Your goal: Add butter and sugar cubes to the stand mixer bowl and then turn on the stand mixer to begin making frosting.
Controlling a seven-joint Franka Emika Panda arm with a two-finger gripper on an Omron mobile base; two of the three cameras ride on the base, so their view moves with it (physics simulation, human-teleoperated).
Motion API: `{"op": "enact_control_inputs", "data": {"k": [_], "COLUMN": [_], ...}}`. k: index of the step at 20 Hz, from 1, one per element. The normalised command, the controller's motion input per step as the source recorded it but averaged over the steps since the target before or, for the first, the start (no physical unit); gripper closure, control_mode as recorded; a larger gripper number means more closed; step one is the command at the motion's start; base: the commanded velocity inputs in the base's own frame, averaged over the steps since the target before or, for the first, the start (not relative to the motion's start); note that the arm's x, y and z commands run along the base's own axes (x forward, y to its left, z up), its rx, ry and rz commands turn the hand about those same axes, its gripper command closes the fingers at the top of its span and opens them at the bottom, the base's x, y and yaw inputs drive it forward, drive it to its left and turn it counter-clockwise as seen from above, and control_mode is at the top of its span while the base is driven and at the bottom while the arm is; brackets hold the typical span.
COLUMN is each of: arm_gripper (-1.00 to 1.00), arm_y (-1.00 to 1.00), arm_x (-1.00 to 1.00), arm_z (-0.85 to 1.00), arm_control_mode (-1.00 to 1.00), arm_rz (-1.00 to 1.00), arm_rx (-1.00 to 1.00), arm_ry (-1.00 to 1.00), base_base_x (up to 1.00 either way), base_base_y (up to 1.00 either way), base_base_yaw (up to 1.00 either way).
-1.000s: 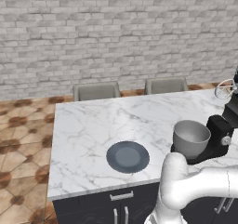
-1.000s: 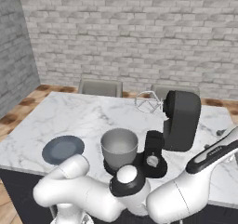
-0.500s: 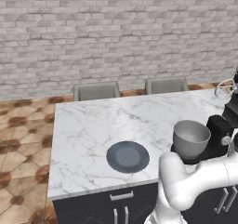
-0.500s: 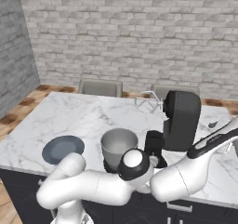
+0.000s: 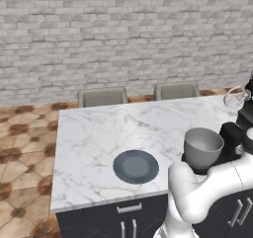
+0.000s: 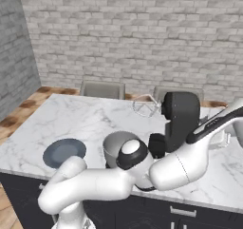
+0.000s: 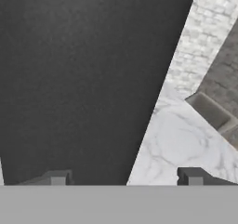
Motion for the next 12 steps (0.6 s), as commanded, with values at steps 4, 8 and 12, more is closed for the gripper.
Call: {"op": "enact_control_inputs", "data": {"k": [4, 8, 12], "arm_gripper": [-1.0, -1.0, -1.0], "arm_y": [1.0, 1.0, 1.0], "arm_x": [-0.34, -0.45, -0.57], "arm_z": [0.38, 0.24, 0.0], "arm_control_mode": [-1.0, -1.0, -1.0], "arm_rz": [0.03, 0.0, 0.0], "arm_rx": [-0.19, -0.26, -0.32], "arm_ry": [0.0, 0.0, 0.0], "base_base_x": [0.0, 0.0, 0.0], "base_base_y": [0.0, 0.0, 0.0], "base_base_yaw": [0.0, 0.0, 0.0]}}
